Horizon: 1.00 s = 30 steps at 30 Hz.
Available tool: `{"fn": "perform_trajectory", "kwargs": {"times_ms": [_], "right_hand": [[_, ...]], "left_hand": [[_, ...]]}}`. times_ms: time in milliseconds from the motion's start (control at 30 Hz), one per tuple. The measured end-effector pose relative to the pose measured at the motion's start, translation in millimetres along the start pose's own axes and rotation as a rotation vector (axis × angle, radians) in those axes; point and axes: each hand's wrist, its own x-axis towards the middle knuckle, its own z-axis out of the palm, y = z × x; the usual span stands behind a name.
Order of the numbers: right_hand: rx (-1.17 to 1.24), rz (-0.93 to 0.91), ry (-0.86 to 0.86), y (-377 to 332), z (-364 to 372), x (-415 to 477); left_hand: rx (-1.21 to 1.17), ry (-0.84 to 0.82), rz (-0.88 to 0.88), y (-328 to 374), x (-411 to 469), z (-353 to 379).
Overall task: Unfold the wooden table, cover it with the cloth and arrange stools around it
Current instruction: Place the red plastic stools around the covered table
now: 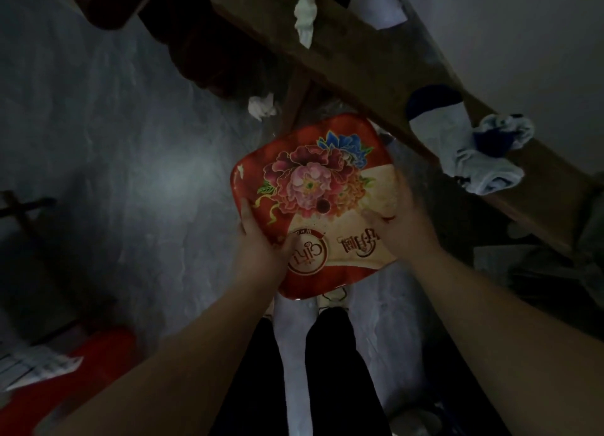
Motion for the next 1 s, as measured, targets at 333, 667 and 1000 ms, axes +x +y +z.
{"fn": "perform_trajectory", "kwargs": {"times_ms": [333, 667, 1000], "right_hand": [[-0.076, -0.061, -0.089, -93.6, -44.1, -86.2], [-0.257, -0.338, -0.085, -254.0, -134.9, -235.5], [-0.269, -0.535, -0.143, -359.7, -135.6, -317.2]], "left_hand": [[-0.146, -0.003, 0.001, 35.9, -69.3, -116.5], [-0.12, 0.245, 0.15, 109.1, -210.7, -293.0], [-0.214, 0.435, 0.191, 98.5, -284.7, -400.5]]}}
